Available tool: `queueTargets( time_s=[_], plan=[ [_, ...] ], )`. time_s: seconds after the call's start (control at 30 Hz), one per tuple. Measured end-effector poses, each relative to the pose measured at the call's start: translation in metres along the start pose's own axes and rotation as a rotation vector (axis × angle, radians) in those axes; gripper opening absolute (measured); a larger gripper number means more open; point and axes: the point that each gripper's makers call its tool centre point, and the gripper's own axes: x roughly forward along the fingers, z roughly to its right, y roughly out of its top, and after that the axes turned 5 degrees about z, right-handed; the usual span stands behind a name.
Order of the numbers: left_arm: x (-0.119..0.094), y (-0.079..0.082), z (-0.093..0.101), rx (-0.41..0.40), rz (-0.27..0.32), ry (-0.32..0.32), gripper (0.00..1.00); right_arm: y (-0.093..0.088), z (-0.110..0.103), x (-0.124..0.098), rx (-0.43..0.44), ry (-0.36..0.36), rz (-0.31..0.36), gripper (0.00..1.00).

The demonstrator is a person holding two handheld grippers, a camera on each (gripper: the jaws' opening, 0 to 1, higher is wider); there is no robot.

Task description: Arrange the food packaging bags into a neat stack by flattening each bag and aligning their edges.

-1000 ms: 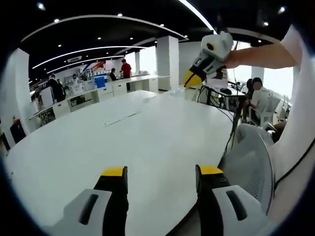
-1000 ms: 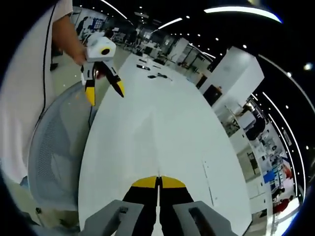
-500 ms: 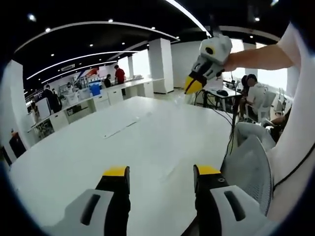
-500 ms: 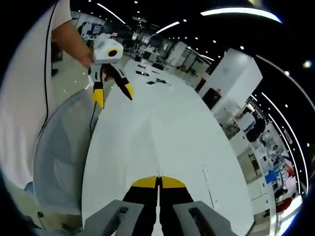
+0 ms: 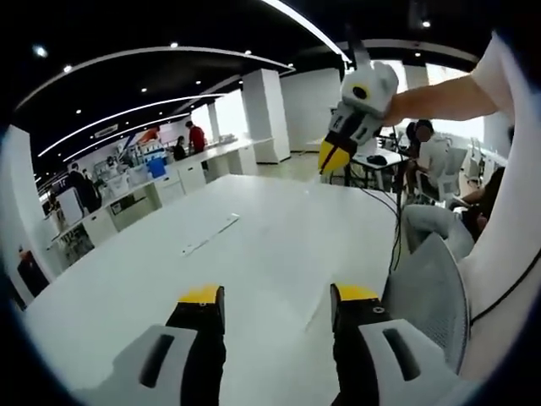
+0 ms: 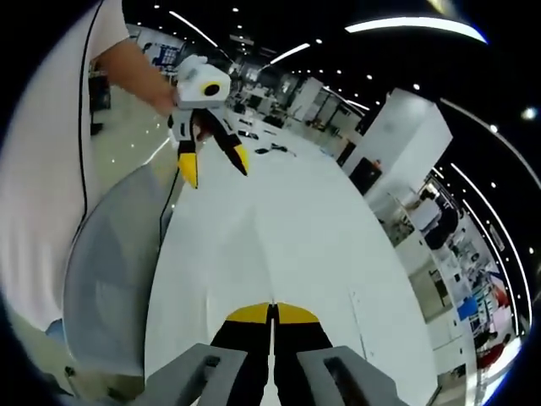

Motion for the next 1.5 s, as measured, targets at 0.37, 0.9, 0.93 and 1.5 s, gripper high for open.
queueTargets(
  time_s=[0.37, 0.9, 0.93, 1.5],
  plan=[
    [0.005, 0.025, -0.005, 0.066, -0.013, -0.052, 0.45, 0.009, 0.005, -0.002, -0.007, 0.0, 0.014, 0.0],
    [0.008, 0.045, -0.007, 0.173, -0.072, -0.132, 0.43, 0.016, 0.007, -0.007, -0.018, 0.004, 0.03, 0.0],
    [0.008, 0.047, -0.006, 0.176, -0.074, -0.138, 0.43, 0.016, 0.007, -0.007, -0.019, 0.004, 0.03, 0.0],
    [0.016, 0.047, 0.008, 0.31, -0.194, -0.258, 0.37, 0.022, 0.001, -0.01, -0.026, 0.013, 0.034, 0.0]
  ],
)
